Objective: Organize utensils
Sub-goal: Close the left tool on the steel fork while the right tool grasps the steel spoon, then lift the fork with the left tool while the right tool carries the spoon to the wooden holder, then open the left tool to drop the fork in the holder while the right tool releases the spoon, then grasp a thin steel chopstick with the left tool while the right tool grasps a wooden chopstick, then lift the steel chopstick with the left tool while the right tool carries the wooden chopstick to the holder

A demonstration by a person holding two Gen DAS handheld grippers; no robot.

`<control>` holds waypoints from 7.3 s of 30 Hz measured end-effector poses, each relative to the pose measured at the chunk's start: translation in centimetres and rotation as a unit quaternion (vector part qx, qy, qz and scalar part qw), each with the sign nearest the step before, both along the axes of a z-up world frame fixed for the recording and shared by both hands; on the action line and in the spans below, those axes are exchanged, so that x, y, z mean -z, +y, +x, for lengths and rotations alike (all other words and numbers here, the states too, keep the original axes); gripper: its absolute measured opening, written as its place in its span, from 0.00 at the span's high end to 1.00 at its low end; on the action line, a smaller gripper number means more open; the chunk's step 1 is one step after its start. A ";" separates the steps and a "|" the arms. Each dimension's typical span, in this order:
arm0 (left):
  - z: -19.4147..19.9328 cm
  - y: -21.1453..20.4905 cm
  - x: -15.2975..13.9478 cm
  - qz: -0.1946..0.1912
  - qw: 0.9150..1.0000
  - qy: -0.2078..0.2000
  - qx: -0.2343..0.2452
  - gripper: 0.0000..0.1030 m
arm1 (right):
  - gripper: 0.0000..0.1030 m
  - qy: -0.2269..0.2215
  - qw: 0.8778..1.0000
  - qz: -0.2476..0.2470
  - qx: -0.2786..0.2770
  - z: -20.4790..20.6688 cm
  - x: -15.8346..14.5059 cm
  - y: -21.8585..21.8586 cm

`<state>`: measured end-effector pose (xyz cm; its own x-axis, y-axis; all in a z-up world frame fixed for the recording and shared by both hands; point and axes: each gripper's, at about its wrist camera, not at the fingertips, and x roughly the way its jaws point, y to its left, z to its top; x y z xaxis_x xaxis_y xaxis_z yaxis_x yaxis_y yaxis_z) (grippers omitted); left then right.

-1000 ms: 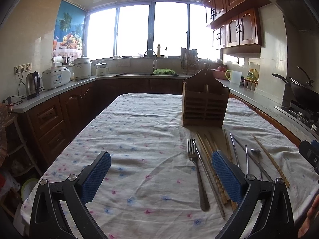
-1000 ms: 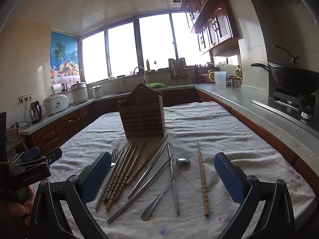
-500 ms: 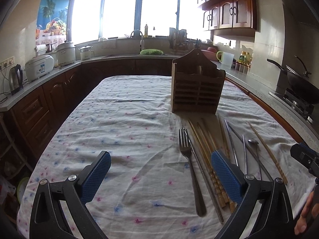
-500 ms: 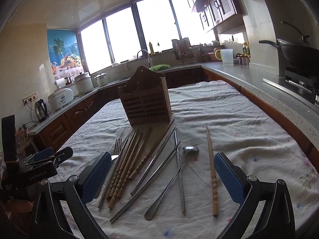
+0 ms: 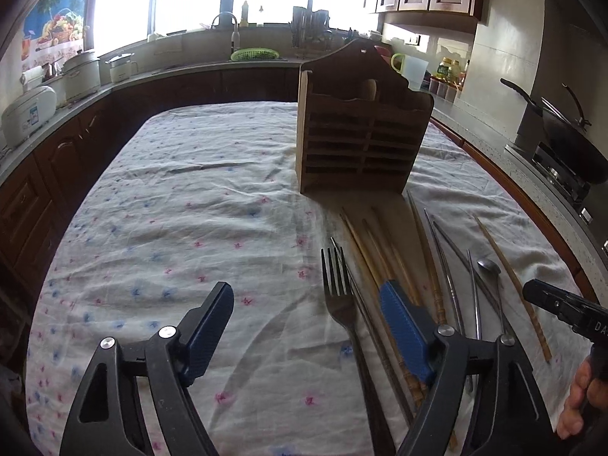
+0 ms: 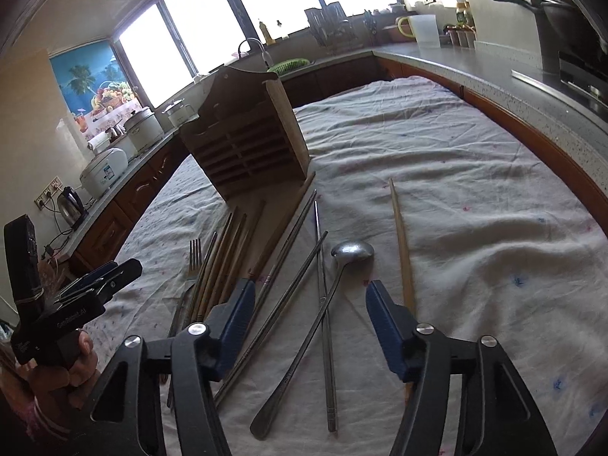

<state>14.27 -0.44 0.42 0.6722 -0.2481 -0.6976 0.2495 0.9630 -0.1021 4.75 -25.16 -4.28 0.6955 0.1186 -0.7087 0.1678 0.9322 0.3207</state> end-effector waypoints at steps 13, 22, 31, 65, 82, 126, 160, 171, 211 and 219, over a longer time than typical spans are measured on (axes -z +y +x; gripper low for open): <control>7.8 -0.9 3.7 -0.005 0.996 0.068 0.057 0.41 | 0.73 0.066 0.997 0.050 0.002 3.2 2.9 -1.8; 9.4 -2.6 4.9 0.005 0.993 0.075 0.095 0.80 | 0.88 0.069 0.993 0.093 0.005 4.7 3.4 -3.1; 7.4 -1.1 2.8 -0.023 0.994 0.058 0.087 0.99 | 0.98 0.038 0.995 0.092 -0.002 3.7 1.6 -2.7; 2.2 3.9 -11.1 -0.051 0.985 -0.164 -0.025 1.00 | 0.98 -0.150 0.987 -0.061 -0.017 6.8 -13.0 0.3; 11.4 -3.8 -11.0 0.023 0.958 -0.275 -0.075 0.99 | 0.98 -0.239 0.961 -0.136 -0.016 15.1 -17.3 1.0; 16.5 -3.9 -3.6 0.013 0.978 -0.199 -0.060 0.30 | 0.67 -0.124 0.989 -0.067 -0.043 21.4 -7.4 -0.6; -0.3 3.0 -1.1 -0.040 0.992 -0.071 -0.100 0.05 | 0.04 -0.116 0.991 -0.056 0.044 2.0 -5.0 -1.2; 0.2 1.1 -0.2 -0.010 0.996 -0.025 -0.082 0.06 | 0.04 -0.071 0.995 -0.059 0.034 2.0 -2.3 -1.1; 9.3 -8.0 4.8 0.088 0.993 0.082 0.018 0.94 | 0.94 0.102 0.985 -0.137 0.006 11.6 3.7 -4.8; 8.4 -4.6 2.8 0.003 0.997 0.080 0.017 0.97 | 0.95 0.071 0.993 -0.097 0.007 9.6 2.0 -4.4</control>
<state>22.65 -5.00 -2.34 0.5433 -0.2636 -0.7971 0.2622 0.9552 -0.1372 14.35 -29.56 -6.28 0.5883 -0.0388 -0.8077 0.2112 0.9715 0.1072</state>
